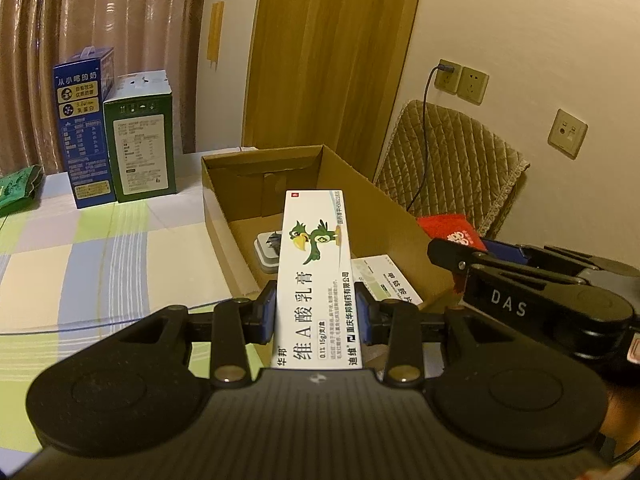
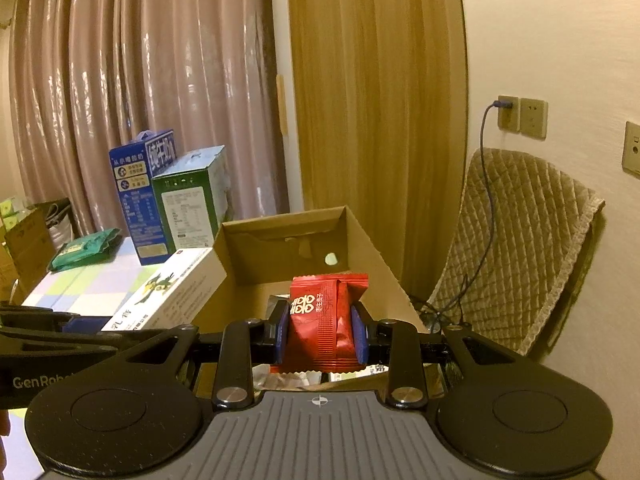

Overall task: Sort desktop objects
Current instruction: 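Carry the ointment box and red candy over the cardboard box with both grippers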

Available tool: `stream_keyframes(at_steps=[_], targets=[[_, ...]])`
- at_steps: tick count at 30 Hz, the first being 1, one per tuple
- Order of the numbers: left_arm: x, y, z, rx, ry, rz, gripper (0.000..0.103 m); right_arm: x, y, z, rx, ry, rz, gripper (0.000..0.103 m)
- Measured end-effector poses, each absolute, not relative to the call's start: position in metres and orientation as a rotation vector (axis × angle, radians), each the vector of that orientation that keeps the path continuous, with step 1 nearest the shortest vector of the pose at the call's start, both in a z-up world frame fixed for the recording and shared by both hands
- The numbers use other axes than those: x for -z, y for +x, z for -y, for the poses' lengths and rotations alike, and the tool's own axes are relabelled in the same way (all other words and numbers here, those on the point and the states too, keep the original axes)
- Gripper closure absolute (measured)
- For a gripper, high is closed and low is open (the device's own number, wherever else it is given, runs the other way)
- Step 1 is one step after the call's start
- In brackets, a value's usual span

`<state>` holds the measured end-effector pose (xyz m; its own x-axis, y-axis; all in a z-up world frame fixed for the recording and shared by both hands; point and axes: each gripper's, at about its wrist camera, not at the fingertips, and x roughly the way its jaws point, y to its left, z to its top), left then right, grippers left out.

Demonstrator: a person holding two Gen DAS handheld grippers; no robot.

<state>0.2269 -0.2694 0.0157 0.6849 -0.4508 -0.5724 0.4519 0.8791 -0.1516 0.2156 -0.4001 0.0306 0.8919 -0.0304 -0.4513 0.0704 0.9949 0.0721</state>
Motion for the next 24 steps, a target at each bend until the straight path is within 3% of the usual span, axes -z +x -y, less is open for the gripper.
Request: stream_keyframes(at_steps=[24], targets=[[0.002,0.282,0.292,0.515,-0.04,-0.68,0.07,-0.018,0.262,0.423,0.054,0.074,-0.481,0.074]])
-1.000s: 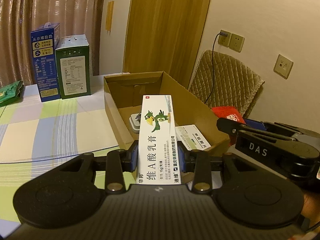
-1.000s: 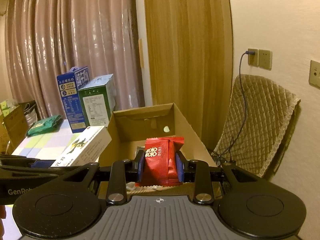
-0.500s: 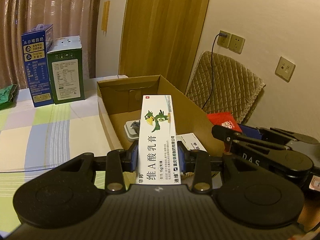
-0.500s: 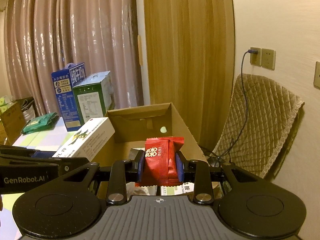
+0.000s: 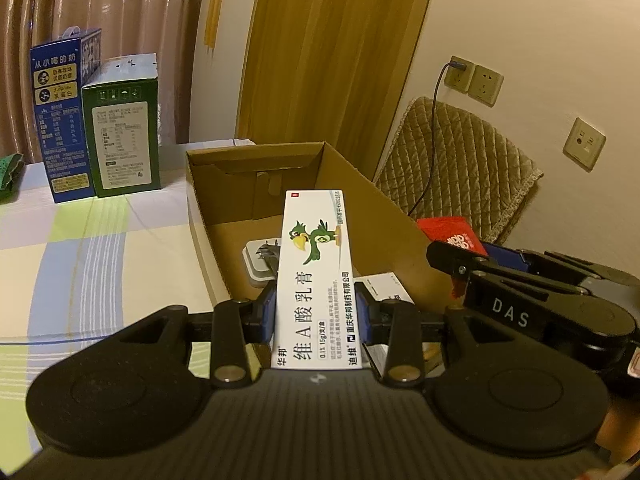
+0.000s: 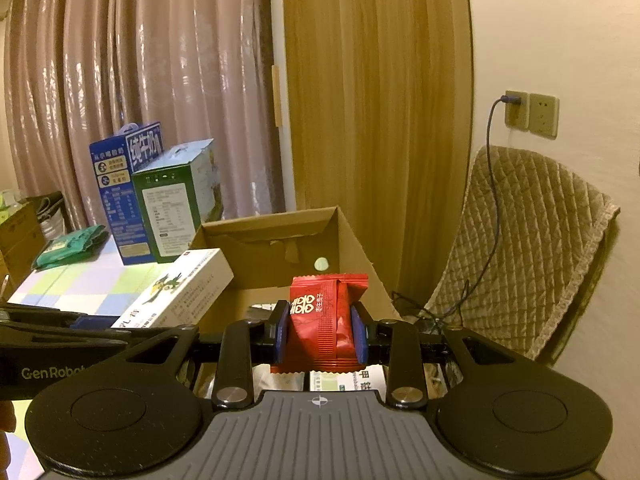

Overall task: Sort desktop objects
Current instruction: 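Carry the ointment box and red candy over the cardboard box with both grippers, then open both grippers to drop the ointment box and candy into the cardboard box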

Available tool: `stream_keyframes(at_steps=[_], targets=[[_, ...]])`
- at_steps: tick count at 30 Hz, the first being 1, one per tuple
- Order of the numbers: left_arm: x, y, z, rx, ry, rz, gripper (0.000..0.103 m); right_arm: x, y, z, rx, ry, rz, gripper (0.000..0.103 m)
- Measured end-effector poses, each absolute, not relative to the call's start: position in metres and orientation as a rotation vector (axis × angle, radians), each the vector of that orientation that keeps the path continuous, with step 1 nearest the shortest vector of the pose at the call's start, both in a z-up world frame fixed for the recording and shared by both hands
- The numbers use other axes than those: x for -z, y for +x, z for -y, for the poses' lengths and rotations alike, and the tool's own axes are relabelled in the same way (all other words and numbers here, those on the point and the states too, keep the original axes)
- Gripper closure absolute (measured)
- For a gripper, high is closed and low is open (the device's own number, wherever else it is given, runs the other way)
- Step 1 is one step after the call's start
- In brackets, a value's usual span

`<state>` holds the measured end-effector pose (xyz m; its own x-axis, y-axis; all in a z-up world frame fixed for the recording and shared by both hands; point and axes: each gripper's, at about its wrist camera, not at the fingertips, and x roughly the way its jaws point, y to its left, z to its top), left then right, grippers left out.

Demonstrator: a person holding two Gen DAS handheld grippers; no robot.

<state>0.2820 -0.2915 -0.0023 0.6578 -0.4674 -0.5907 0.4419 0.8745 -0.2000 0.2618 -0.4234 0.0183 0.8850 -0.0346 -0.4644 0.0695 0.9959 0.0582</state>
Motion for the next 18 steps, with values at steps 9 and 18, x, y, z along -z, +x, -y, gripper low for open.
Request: stream_keyframes(at_steps=[9,18], targets=[[0.009,0.298,0.294,0.502,-0.042,-0.659,0.061,-0.014,0.269,0.426,0.062,0.066,-0.486,0.074],[0.014,0.289,0.265,0.472,-0.071,-0.663,0.061,-0.007,0.271,0.42,0.047,0.07,-0.504,0.074]])
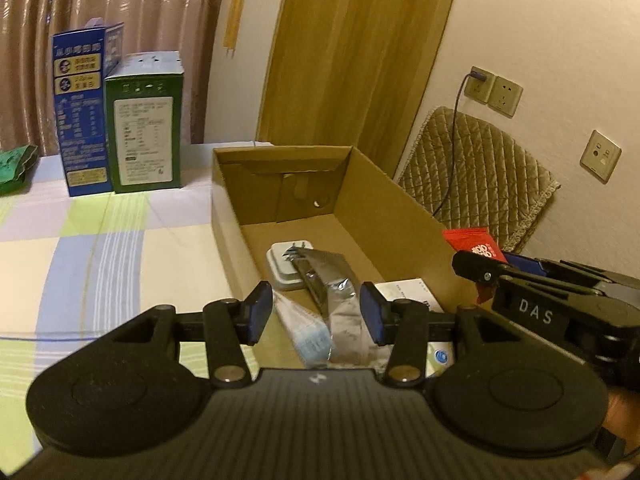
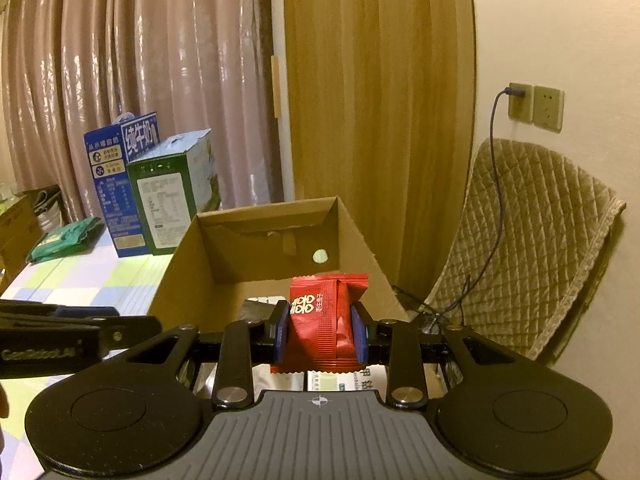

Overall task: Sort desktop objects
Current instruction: 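Open both grippers to drop the ointment box and candy into the cardboard box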

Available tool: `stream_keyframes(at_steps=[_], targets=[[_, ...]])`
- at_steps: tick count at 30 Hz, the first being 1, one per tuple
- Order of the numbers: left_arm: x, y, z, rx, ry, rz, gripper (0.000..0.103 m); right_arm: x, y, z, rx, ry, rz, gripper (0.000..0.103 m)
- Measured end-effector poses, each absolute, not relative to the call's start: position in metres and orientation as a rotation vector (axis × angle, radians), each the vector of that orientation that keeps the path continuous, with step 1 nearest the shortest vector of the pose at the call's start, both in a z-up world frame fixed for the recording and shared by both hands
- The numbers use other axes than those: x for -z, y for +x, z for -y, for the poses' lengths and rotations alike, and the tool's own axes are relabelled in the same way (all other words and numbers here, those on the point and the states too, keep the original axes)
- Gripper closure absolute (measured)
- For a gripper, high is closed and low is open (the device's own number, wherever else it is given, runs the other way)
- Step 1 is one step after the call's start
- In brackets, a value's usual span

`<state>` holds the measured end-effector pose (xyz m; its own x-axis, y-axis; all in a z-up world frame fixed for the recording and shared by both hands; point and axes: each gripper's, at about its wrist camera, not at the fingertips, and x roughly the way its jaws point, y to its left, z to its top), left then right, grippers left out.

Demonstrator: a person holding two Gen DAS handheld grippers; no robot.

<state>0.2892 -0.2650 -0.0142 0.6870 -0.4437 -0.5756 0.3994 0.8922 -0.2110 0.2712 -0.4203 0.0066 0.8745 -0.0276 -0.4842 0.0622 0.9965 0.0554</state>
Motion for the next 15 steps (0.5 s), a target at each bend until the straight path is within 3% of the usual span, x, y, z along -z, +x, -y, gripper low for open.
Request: stream_keyframes(at_steps=[13,14,15], targets=[[0.013,0.276,0.243,0.459,-0.109,-0.663,0.056,-0.017,0.283,0.408,0.01,0.078,-0.469,0.073],[0.013,0.275,0.242,0.46,-0.111,-0.661,0.053,-0.018,0.286,0.408,0.002,0.083,-0.467,0.066],[0.013,0.275,0.241,0.461,-0.112,-0.661,0.051,-0.019,0.288,0.408,-0.003,0.092,-0.465,0.048]])
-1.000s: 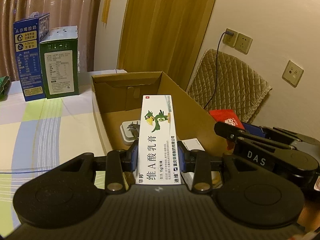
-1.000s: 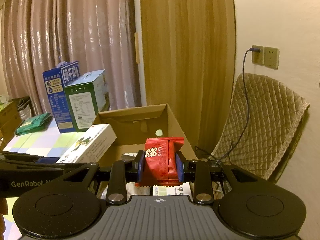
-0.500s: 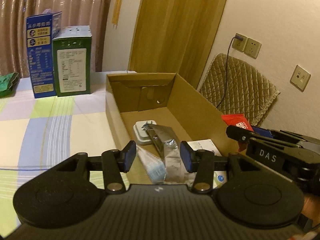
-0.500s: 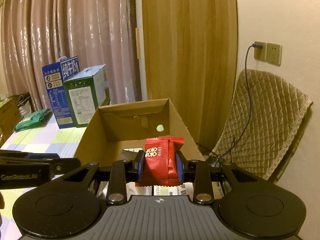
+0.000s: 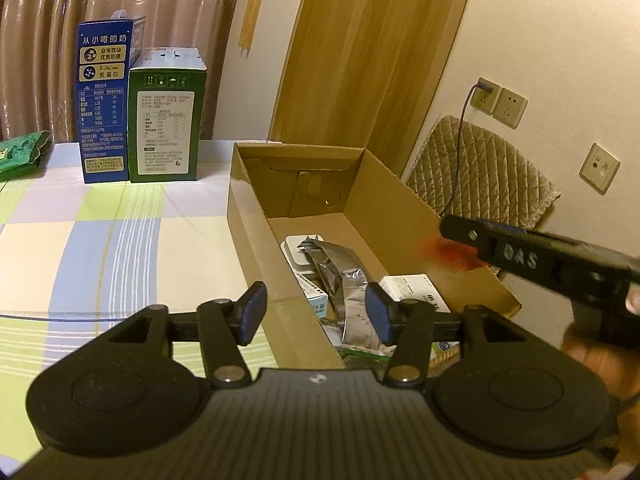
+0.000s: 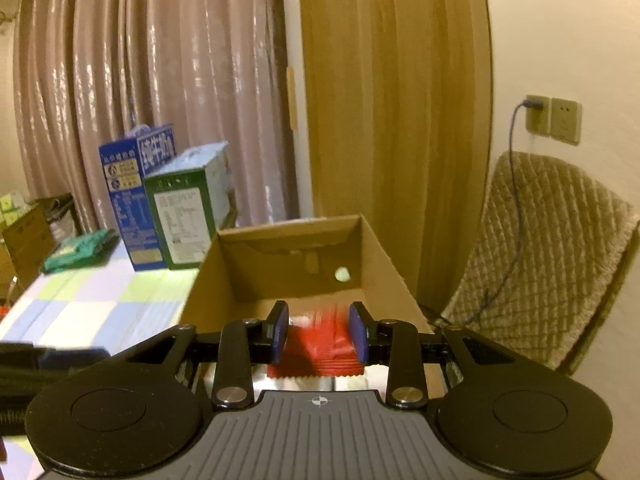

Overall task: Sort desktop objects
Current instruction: 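Open both grippers to drop the ointment box and candy into the cardboard box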

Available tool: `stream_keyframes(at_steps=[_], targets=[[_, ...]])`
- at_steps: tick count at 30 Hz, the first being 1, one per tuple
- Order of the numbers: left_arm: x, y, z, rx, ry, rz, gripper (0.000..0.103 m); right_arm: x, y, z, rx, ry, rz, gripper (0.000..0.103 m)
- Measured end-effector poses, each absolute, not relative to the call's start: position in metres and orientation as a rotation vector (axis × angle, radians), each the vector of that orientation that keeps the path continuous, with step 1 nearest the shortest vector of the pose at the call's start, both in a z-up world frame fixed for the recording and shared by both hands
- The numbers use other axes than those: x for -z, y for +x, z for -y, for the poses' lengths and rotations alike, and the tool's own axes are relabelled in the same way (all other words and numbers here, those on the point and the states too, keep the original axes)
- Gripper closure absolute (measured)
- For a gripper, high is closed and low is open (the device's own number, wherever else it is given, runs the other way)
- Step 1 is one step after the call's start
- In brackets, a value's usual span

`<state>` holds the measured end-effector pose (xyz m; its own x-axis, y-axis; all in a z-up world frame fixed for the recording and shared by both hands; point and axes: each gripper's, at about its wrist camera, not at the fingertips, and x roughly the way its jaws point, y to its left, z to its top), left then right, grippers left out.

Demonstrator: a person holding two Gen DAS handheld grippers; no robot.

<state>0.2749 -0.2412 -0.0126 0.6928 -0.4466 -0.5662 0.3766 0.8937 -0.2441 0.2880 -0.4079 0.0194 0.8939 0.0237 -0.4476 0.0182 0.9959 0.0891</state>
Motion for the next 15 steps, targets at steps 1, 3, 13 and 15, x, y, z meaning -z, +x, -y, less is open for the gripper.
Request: stream_keyframes(at_steps=[1,3,13,15], targets=[[0.012,0.274,0.24,0.46,-0.114,-0.662,0.049,-0.021,0.289,0.409,-0.003,0.103,-0.458,0.04],[0.013,0.272,0.237,0.456,-0.119,-0.665,0.041,-0.023,0.288,0.411,0.001,0.122,-0.451,0.036],[0.02,0.253,0.219,0.418,-0.119,-0.678,0.023,-0.014,0.253,0.425,0.053,0.186,-0.479,0.034],[0.02,0.247,0.217,0.415,-0.121,-0.683,0.018,-0.014,0.244,0.429,0.065,0.204,-0.485,0.032]])
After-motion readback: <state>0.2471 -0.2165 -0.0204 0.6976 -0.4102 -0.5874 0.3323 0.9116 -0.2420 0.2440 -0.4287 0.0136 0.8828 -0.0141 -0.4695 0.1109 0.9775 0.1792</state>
